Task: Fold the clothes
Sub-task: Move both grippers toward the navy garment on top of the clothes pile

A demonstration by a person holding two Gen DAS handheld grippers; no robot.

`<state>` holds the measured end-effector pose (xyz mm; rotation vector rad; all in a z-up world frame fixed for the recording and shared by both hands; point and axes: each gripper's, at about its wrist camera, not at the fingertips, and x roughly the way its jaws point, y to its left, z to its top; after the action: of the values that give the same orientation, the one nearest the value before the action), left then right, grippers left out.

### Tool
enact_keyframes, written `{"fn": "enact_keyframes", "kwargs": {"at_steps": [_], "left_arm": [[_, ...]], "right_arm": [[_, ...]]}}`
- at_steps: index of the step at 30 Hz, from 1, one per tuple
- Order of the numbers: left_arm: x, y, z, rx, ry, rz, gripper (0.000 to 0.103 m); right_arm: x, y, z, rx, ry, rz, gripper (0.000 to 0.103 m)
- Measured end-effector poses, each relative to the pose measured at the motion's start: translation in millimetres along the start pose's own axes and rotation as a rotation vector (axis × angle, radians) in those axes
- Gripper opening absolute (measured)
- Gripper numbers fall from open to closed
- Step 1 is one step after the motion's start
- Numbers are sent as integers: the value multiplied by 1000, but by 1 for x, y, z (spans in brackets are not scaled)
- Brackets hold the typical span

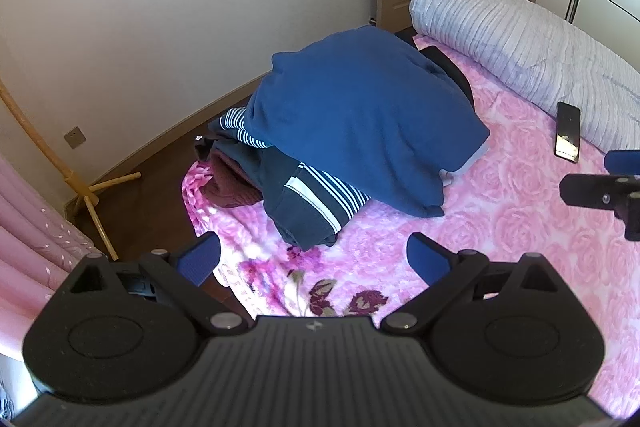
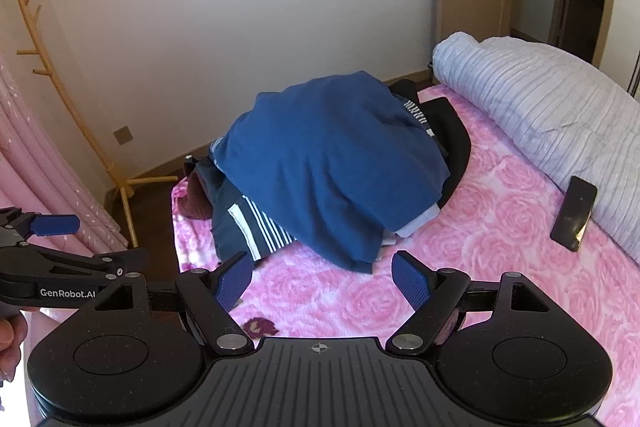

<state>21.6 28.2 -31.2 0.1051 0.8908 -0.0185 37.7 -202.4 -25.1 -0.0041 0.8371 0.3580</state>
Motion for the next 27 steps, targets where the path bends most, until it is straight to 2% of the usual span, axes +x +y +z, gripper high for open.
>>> {"fn": "enact_keyframes", "kwargs": {"at_steps": [11,18,27], "left_arm": [[14,7,2,31,22,-39,98],[9,-6,-1,65,7,14,98],[-9,-20,8,47,-13,70,98]], "right_arm": [[7,6,4,23,13,-38,80],[8,-4,-2,5,21,-15,80],[2,-27,5,-13,-11,50,80]]}}
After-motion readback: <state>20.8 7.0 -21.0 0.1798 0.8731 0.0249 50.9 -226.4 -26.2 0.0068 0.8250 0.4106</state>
